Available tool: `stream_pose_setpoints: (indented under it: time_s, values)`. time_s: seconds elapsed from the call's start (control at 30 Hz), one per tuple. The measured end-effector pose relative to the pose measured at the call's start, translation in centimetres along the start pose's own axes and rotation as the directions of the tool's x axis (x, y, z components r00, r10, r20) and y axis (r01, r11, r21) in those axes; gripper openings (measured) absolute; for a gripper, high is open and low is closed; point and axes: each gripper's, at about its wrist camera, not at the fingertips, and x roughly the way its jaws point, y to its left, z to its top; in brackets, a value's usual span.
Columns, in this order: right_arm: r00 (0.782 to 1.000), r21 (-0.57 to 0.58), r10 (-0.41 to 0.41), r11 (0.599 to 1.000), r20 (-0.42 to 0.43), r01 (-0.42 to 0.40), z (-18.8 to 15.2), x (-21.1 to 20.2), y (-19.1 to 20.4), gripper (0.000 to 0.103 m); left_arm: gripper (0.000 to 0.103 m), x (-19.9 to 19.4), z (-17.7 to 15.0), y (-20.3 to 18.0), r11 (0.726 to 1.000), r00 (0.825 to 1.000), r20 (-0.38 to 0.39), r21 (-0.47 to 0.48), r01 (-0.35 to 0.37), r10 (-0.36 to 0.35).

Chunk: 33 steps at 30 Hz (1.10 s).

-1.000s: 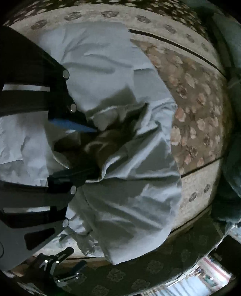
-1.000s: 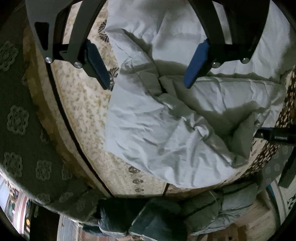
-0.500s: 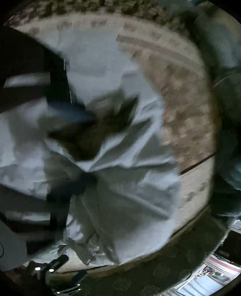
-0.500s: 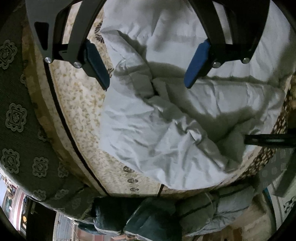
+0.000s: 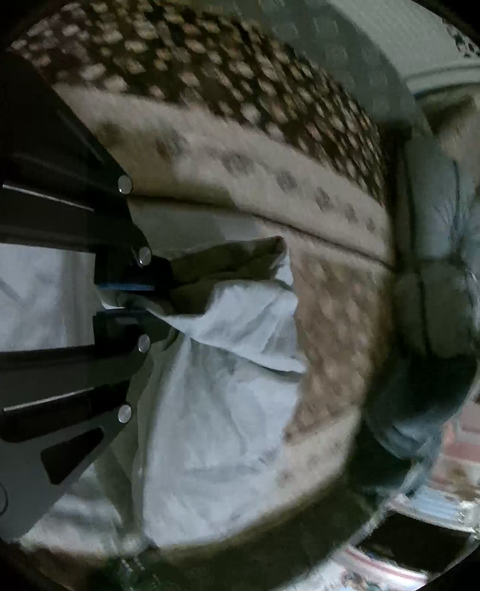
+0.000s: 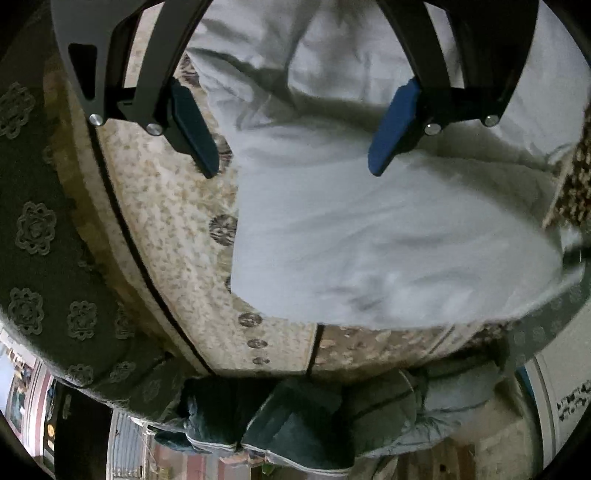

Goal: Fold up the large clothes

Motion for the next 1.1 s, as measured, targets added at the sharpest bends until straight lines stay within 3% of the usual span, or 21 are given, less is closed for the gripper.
stream_pose_setpoints:
  time_s: [0.07, 0.1, 0.2, 0.33, 0.37, 0.4, 0.43, 0.47, 0.57, 0.67, 0.73, 0.87, 0.9, 0.93, 0.97, 1.0, 1.03, 1.1]
  values:
    - [1.000, -0.007, 0.000, 1.000, -0.012, 0.000, -0.2, 0.5, 0.5, 0.083, 0.005, 3.0, -2.3, 1.3, 1.000, 0.993, -0.113, -0.019, 0.019, -0.021]
    - [1.000, -0.011, -0.001, 1.000, -0.023, 0.001, -0.2, 0.8, 0.9, 0.083, 0.004, 4.3, -3.6, 1.6, 1.000, 0.989, -0.147, -0.006, -0.013, 0.012]
    - [1.000, -0.031, 0.003, 1.000, -0.023, -0.004, -0.4, 0.8, 1.7, 0.083, 0.005, 3.4, -4.2, 1.7, 1.000, 0.994, -0.108, 0.001, -0.004, 0.004]
    - [0.999, -0.073, -0.028, 0.997, -0.018, 0.027, -0.5, 0.3, 2.1, 0.083, 0.016, 0.1, -3.3, 4.2, 0.999, 0.998, -0.065, -0.029, 0.016, -0.018]
    - [0.999, -0.078, -0.037, 0.996, -0.013, 0.036, -0.4, 0.1, 2.0, 0.083, 0.019, -0.8, -3.2, 4.7, 1.000, 0.999, -0.044, -0.028, 0.013, -0.014]
    - [0.999, -0.079, -0.043, 0.996, -0.010, 0.042, -0.4, -0.1, 1.8, 0.083, 0.035, -1.3, -3.1, 5.3, 0.999, 1.000, -0.029, -0.031, 0.009, -0.010]
    - [0.999, -0.077, -0.046, 0.996, -0.009, 0.045, -0.3, -0.2, 1.6, 0.083, 0.057, -2.1, -3.0, 6.0, 1.000, 1.000, -0.012, -0.031, -0.006, 0.006]
    - [0.999, -0.072, -0.046, 0.996, -0.009, 0.045, -0.2, -0.2, 1.4, 0.083, 0.063, -2.7, -2.9, 6.7, 0.999, 0.999, 0.016, -0.029, -0.034, 0.034]
    - [0.999, -0.045, -0.035, 0.998, -0.010, 0.034, 0.0, -0.2, 1.0, 0.083, 0.068, -3.1, -2.6, 7.5, 0.998, 0.998, 0.026, -0.029, -0.054, 0.055]
    - [0.999, -0.034, -0.031, 0.999, -0.005, 0.031, 0.3, 0.0, 1.1, 0.083, 0.075, -1.5, -0.6, 8.5, 0.995, 0.995, -0.051, -0.065, 0.077, -0.081]
    - [1.000, -0.038, -0.026, 0.999, -0.010, 0.026, 0.5, 0.3, 1.4, 0.083, 0.078, 0.1, 0.7, 7.9, 0.992, 0.992, -0.070, -0.073, 0.104, -0.110]
    - [0.999, -0.055, -0.038, 0.998, -0.013, 0.037, 1.1, 0.6, 1.7, 0.083, 0.077, 5.3, 3.4, 5.5, 0.983, 0.967, -0.181, -0.056, 0.174, -0.182]
    - [0.999, -0.058, -0.042, 0.997, -0.014, 0.041, 1.2, 0.7, 1.7, 0.083, 0.071, 6.7, 3.9, 5.2, 0.979, 0.957, -0.208, -0.066, 0.195, -0.204]
    - [0.999, -0.060, -0.045, 0.997, -0.015, 0.044, 1.3, 0.7, 1.7, 0.083, 0.045, 8.1, 4.2, 4.9, 0.972, 0.941, -0.242, -0.082, 0.221, -0.235]
    - [0.999, -0.063, -0.048, 0.997, -0.015, 0.047, 1.3, 0.8, 1.7, 0.083, 0.031, 9.4, 4.5, 4.9, 0.957, 0.916, -0.278, -0.114, 0.266, -0.287]
    - [0.999, -0.067, -0.050, 0.997, -0.016, 0.049, 1.4, 0.8, 1.8, 0.083, 0.023, 9.9, 4.7, 4.7, 0.954, 0.913, -0.280, -0.128, 0.271, -0.297]
    - [0.999, -0.070, -0.052, 0.996, -0.016, 0.051, 1.4, 0.9, 1.8, 0.083, 0.014, 9.7, 4.9, 4.7, 0.958, 0.922, -0.262, -0.126, 0.260, -0.284]
    - [0.998, -0.079, -0.057, 0.995, -0.013, 0.056, 1.4, 1.1, 1.8, 0.083, 0.010, 7.8, 5.6, 4.3, 0.969, 0.952, -0.182, -0.089, 0.232, -0.245]
